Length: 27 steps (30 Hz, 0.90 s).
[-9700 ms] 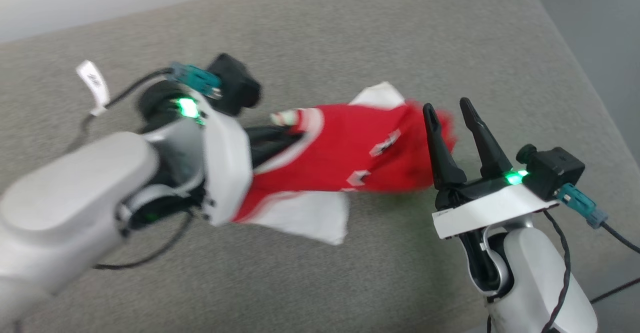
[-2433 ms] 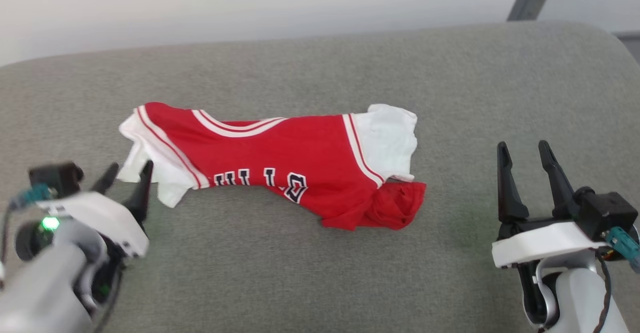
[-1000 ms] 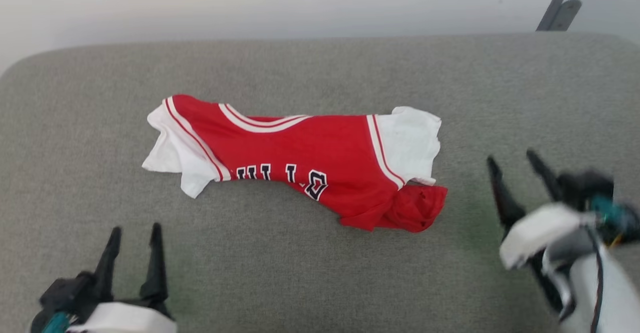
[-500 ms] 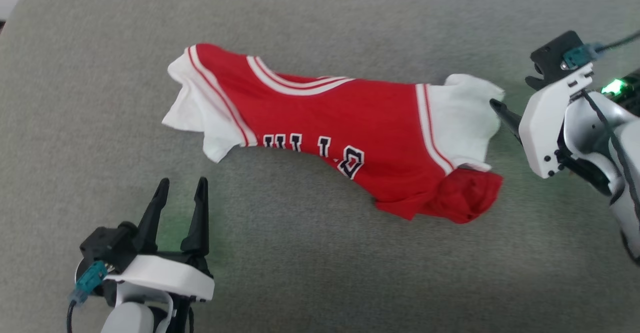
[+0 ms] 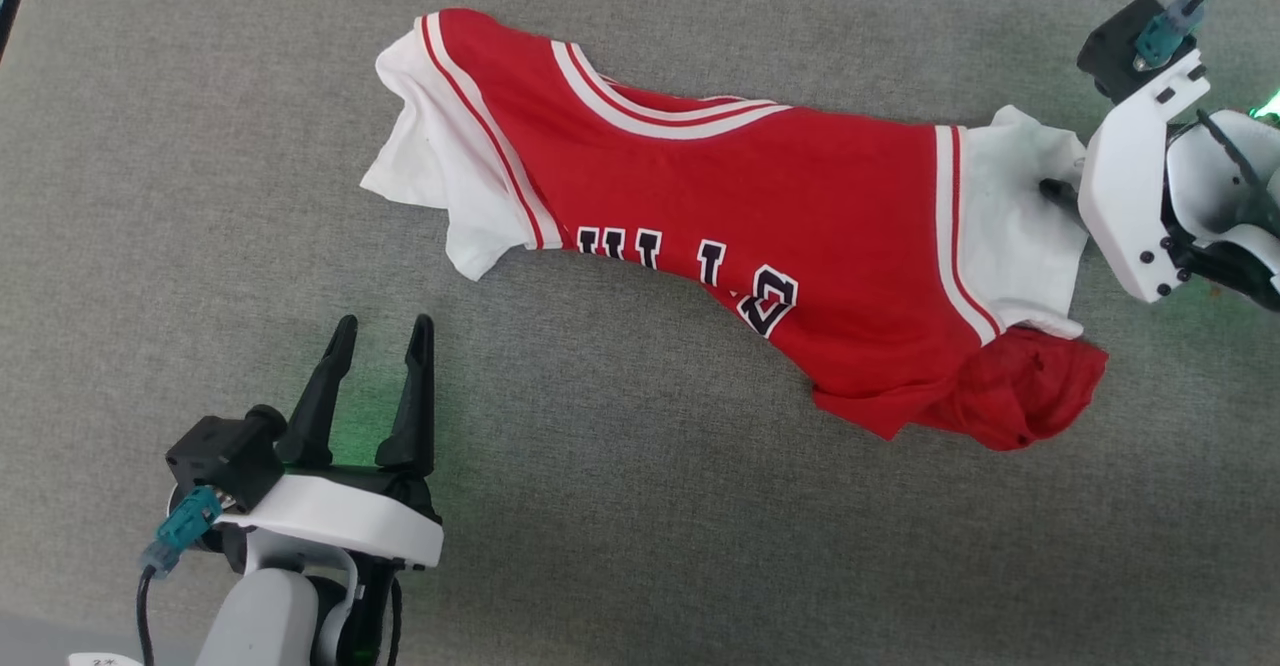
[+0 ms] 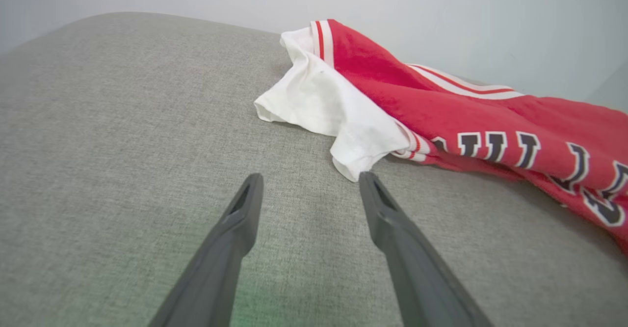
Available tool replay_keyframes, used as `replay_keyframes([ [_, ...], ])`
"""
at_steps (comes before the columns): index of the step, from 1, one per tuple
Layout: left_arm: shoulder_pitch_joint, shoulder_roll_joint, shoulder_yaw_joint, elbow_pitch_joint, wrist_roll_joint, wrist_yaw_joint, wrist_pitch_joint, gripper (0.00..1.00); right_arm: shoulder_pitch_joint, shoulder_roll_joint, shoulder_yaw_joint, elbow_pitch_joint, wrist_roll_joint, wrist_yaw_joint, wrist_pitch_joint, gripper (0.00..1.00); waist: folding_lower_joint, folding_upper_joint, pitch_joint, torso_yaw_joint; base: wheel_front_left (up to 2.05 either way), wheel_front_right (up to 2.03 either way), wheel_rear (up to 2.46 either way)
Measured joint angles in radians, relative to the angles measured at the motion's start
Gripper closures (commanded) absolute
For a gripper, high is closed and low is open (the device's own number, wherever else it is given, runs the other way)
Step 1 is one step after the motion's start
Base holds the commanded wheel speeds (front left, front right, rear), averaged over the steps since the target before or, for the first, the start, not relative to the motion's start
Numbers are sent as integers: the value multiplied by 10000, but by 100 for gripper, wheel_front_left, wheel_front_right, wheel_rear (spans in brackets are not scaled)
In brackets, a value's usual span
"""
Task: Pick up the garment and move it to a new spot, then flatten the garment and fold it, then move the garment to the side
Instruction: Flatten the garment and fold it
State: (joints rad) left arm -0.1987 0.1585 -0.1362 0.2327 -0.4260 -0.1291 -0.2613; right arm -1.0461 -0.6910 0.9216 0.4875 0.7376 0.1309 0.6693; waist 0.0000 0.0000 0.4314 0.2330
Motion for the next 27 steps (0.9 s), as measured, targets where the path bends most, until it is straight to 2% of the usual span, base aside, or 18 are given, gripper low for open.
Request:
replay_keyframes([
  [2,-10,31,-10,-15,-61,0,0,0,-192,-67,334,23,301,-2,10,0,0,0,68,16,0,0,0],
  [3,-26,69,-6,-36,-102,0,0,0,-295,-94,497,33,395,0,0,25,0,0,89,7,0,0,0],
  [4,-60,115,-13,-67,-142,0,0,0,-366,-113,625,54,483,0,-48,56,0,0,94,-7,0,0,0],
  [5,-127,190,-48,-113,-148,0,2,0,-418,-107,777,79,573,0,-115,96,0,0,91,-24,0,0,0],
  [6,-217,299,-102,-184,-173,0,0,0,-482,-96,895,111,646,4,-213,100,0,0,85,-44,0,0,0],
  [10,-744,1081,-393,-443,-295,0,0,0,-686,-21,1360,337,880,31,-617,100,0,0,67,-137,0,0,0],
  [13,-1650,2123,-834,-449,-341,-2,0,0,-905,46,1643,462,1057,33,-809,100,0,0,111,-215,0,0,0],
  [16,-2854,3392,-1770,-104,-828,-6,134,0,-1166,125,1916,593,1170,35,-1007,100,0,0,192,-289,0,0,0],
  [18,-3824,4132,-2621,169,-1708,-17,1034,0,-1334,169,2111,656,1244,35,-1145,100,0,0,245,-331,0,0,0],
  [19,-3824,4132,-2621,169,-1708,-17,1034,0,-1334,169,2111,656,1244,35,-1145,100,0,0,245,-331,0,0,0],
  [21,-4737,4838,-3511,357,-2487,-27,2079,0,-1516,209,2297,702,1315,35,-1204,100,0,0,326,-376,0,0,0],
  [22,-5548,5285,-4408,500,-3845,-23,3492,0,-1698,249,2483,727,1423,35,-1260,100,0,0,402,-424,0,0,0],
  [25,-6558,5812,-5306,871,-5591,-29,5359,0,-1956,297,2752,750,1519,36,-1338,100,0,0,514,-491,0,0,0],
  [27,-7163,6197,-5860,1137,-6303,-27,6404,0,-2104,339,2886,761,1590,35,-1365,100,0,0,581,-544,0,0,0],
])
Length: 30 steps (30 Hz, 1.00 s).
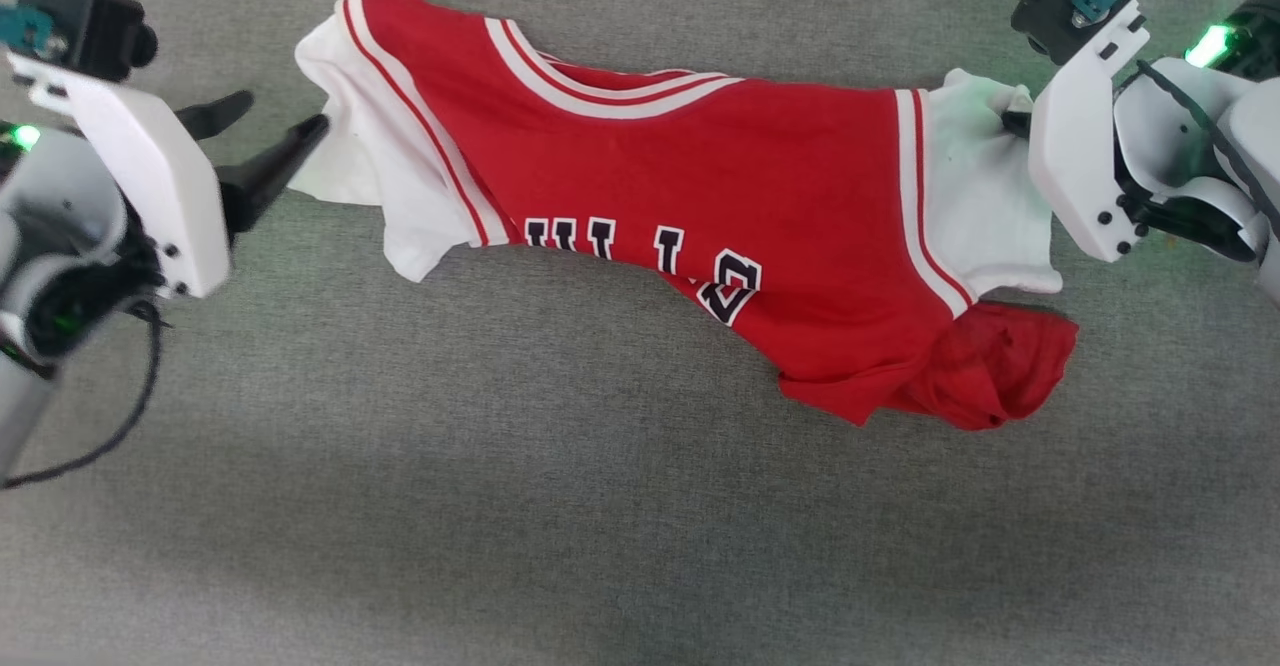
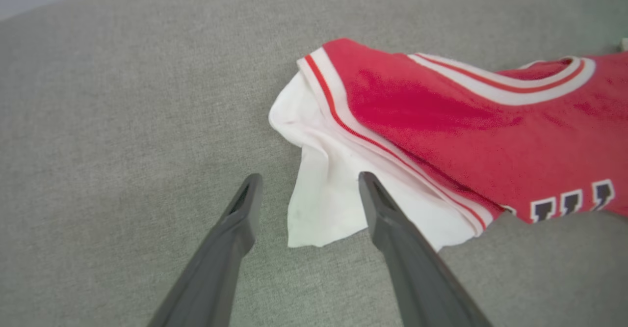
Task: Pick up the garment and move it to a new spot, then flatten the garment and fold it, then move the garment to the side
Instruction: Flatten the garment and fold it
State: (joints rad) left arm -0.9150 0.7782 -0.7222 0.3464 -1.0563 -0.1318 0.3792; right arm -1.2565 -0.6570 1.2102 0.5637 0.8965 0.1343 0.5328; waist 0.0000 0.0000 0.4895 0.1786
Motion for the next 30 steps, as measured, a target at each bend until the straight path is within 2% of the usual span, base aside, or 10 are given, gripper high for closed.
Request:
replay_keyframes([
  [4,-697,251,-903,546,-999,0,1496,0,-216,77,232,19,88,2,-67,100,1,0,94,-94,0,0,0],
  [6,-835,267,-1317,683,-1310,0,1841,0,-304,100,303,25,96,2,-105,100,0,0,155,-115,0,0,0],
  [9,-1151,207,-1701,1032,-1649,0,1918,0,-468,136,384,27,105,2,-138,100,0,0,270,-139,0,0,0],
  [15,-1389,-71,-2357,1649,-2102,0,1206,0,-658,213,472,0,121,2,-171,100,0,0,419,-234,0,0,0],
  [17,-1476,-59,-2564,1770,-2268,0,1097,4,-672,236,477,-13,121,2,-188,100,0,0,438,-271,0,0,0],
  [18,-1501,-48,-2681,1822,-2345,0,1016,30,-681,247,485,-17,121,2,-205,100,0,0,439,-290,0,0,0],
  [20,-1579,13,-2865,1918,-2464,0,846,97,-688,272,506,-27,121,0,-234,100,0,0,427,-333,0,0,0],
  [21,-1603,31,-2941,1971,-2552,0,767,100,-688,288,516,-35,119,-2,-255,100,0,0,416,-356,0,0,0],
  [26,-1739,90,-3340,2125,-2629,0,69,100,-645,332,589,17,102,-6,-660,100,0,0,263,-442,0,0,0],
  [30,-2124,274,-3532,2451,-2288,0,-1083,100,-546,378,665,368,190,-6,-1329,100,0,-1,-36,-506,0,0,0],
])
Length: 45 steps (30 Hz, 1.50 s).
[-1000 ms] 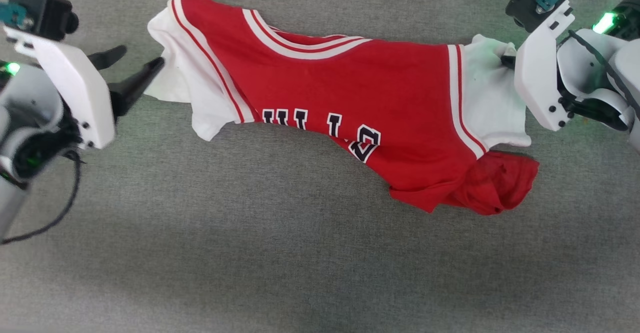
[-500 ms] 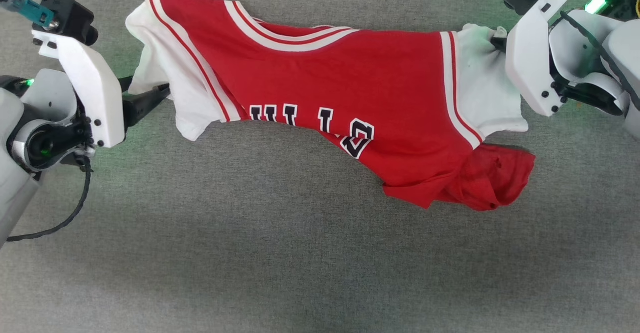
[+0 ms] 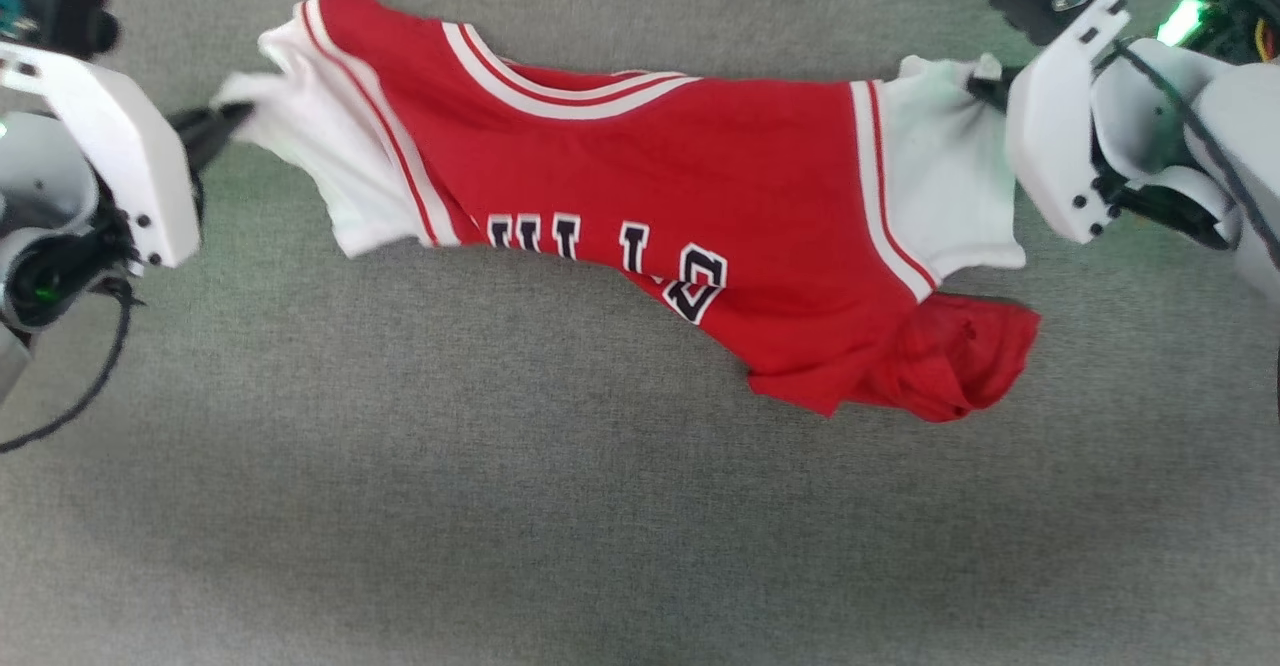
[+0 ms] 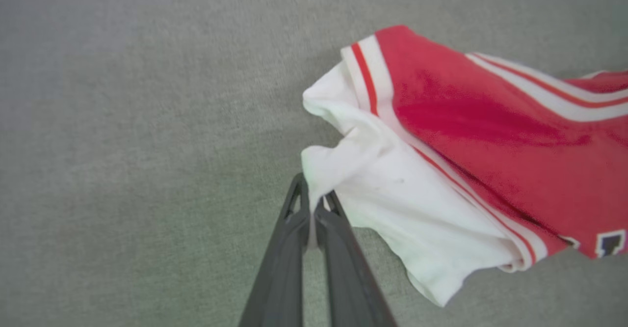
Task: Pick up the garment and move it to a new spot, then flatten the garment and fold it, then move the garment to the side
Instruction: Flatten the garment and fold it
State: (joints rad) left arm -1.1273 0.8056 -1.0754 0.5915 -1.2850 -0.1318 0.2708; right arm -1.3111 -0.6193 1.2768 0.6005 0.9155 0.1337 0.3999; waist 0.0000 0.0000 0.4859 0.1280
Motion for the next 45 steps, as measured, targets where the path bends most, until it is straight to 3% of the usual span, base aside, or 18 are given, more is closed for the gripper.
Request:
replay_keyframes([
  [9,-687,173,-451,314,481,0,-2017,100,-263,-286,-1152,897,123,-4,-2115,100,0,1,-791,-311,0,0,0],
  [15,-1633,-222,-205,614,550,0,-3568,100,-890,-326,-2410,2046,-157,-4,-3336,100,0,0,-836,-607,0,0,0],
  [20,-2609,-863,203,1546,234,0,-4138,100,-1857,527,-3574,3661,-625,-13,-4303,100,0,1,-613,-835,0,0,0],
  [28,-5416,-1893,1526,3252,-527,0,-5010,100,-4863,1969,-4966,6383,-1687,-15,-5900,100,0,0,-62,-1164,0,0,0],
  [35,-6882,-2343,2558,3758,-890,0,-5283,100,-6334,2161,-6042,6872,-2474,-15,-6564,100,1,0,186,-1244,0,0,0],
  [40,-5989,-2353,2374,3001,-1064,0,-5306,100,-6104,2127,-6696,6897,-3106,-15,-6613,100,0,1,322,-1113,0,0,0],
  [45,-3881,-2025,2280,1622,-2048,0,-5304,100,-4442,2368,-6878,6893,-3578,-15,-6612,100,0,1,305,-948,0,0,0],
])
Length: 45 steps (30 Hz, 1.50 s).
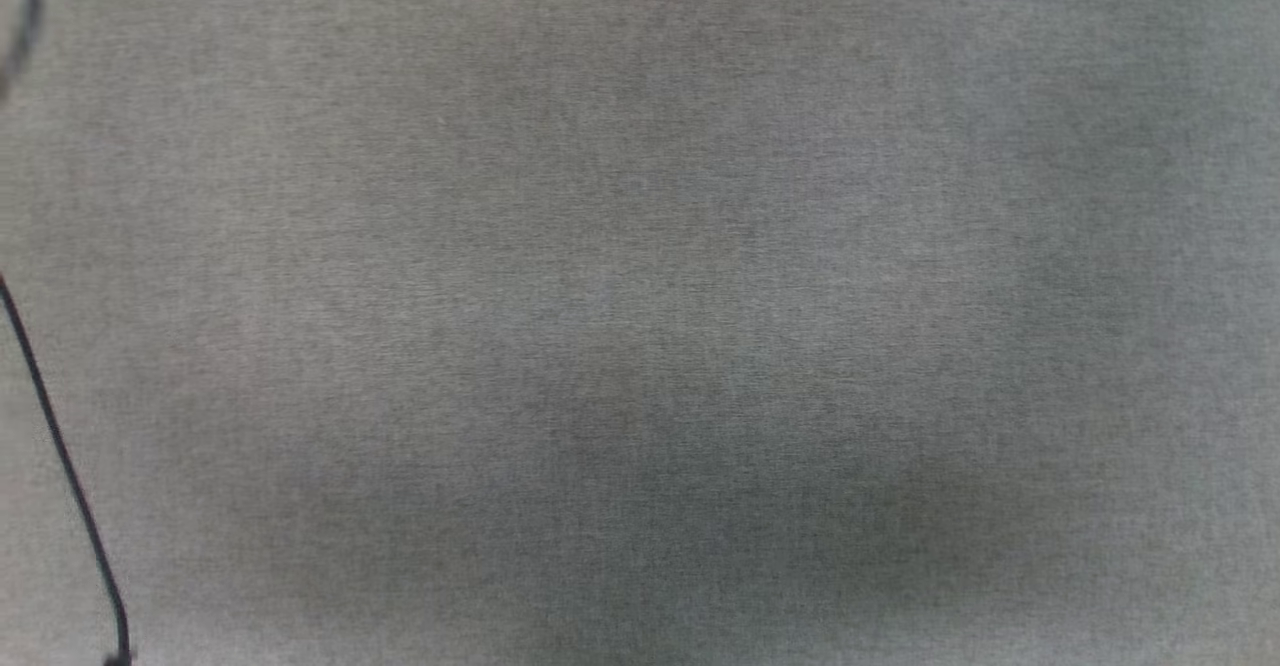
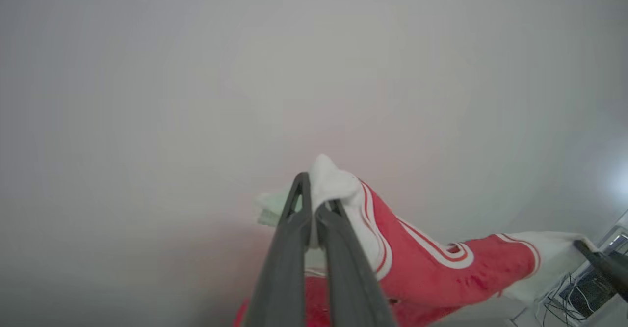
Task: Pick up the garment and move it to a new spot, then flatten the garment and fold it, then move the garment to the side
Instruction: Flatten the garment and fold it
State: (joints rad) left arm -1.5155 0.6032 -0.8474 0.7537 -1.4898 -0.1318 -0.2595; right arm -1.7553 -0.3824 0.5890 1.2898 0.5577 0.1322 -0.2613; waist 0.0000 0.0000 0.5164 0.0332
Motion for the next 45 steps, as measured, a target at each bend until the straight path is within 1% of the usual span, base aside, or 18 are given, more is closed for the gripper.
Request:
replay_keyframes([
  [2,923,245,0,-527,-228,0,-2,100,742,96,-8,-219,-59,0,0,100,0,0,-68,36,0,0,0],
  [3,923,245,0,-527,-228,0,-2,100,742,96,-8,-219,-59,0,0,100,0,0,-68,36,0,0,0],
  [8,3305,719,109,-2282,-922,0,-4,100,2660,-50,-77,-1164,104,0,-2,100,0,0,-323,122,0,0,0],
  [12,5400,1193,499,-3843,-1354,0,-6,100,4474,-257,81,-2148,525,0,0,100,0,0,-699,142,0,0,0],
  [13,6492,1394,823,-4508,-1373,0,-12,100,5497,-470,169,-2629,924,0,10,100,0,0,-948,153,0,0,0],
  [15,7656,1492,1112,-5001,-1350,0,-15,100,6482,-713,280,-3273,1290,0,165,100,0,0,-1215,162,0,0,0],
  [17,8737,1580,1137,-5488,-1168,0,-15,100,7452,-1034,454,-4088,1659,0,362,100,0,0,-1482,172,0,0,0],
  [19,9712,1593,1430,-5860,-1133,0,-15,100,8473,-1430,552,-4847,1948,0,608,100,0,0,-1740,179,0,0,0],
  [22,10983,1626,1708,-6399,-857,0,-15,100,9867,-2098,405,-5739,2263,0,871,100,0,0,-2086,191,0,0,0],
  [25,12100,1664,2065,-6744,-786,0,-15,100,11101,-2452,138,-6619,2382,0,1074,100,0,0,-2383,199,0,0,0],
  [31,13999,1806,3047,-7639,-844,2,-17,100,13446,-2993,-1175,-8284,2491,0,1509,100,0,0,-2805,194,0,0,0],
  [33,14669,1837,3269,-8019,-846,0,-15,100,14286,-3137,-1647,-8836,2282,0,1716,100,0,0,-2902,178,0,0,0],
  [37,16073,1852,3983,-8698,-846,2,-15,100,16116,-3196,-2999,-10042,1950,2,2230,100,0,0,-3070,122,0,0,0],
  [40,17008,1824,4592,-9143,-803,2,-15,100,17543,-3020,-4159,-11102,1661,0,2742,100,0,0,-3154,158,0,0,0],
  [42,17519,1824,4907,-9375,-685,0,-15,100,18385,-2692,-4924,-11892,1369,2,3147,100,0,0,-3170,195,0,0,0],
  [45,17972,1753,5118,-9653,-585,0,-17,100,19424,-2115,-5958,-13043,970,2,3814,100,0,0,-3166,260,0,0,0],
])
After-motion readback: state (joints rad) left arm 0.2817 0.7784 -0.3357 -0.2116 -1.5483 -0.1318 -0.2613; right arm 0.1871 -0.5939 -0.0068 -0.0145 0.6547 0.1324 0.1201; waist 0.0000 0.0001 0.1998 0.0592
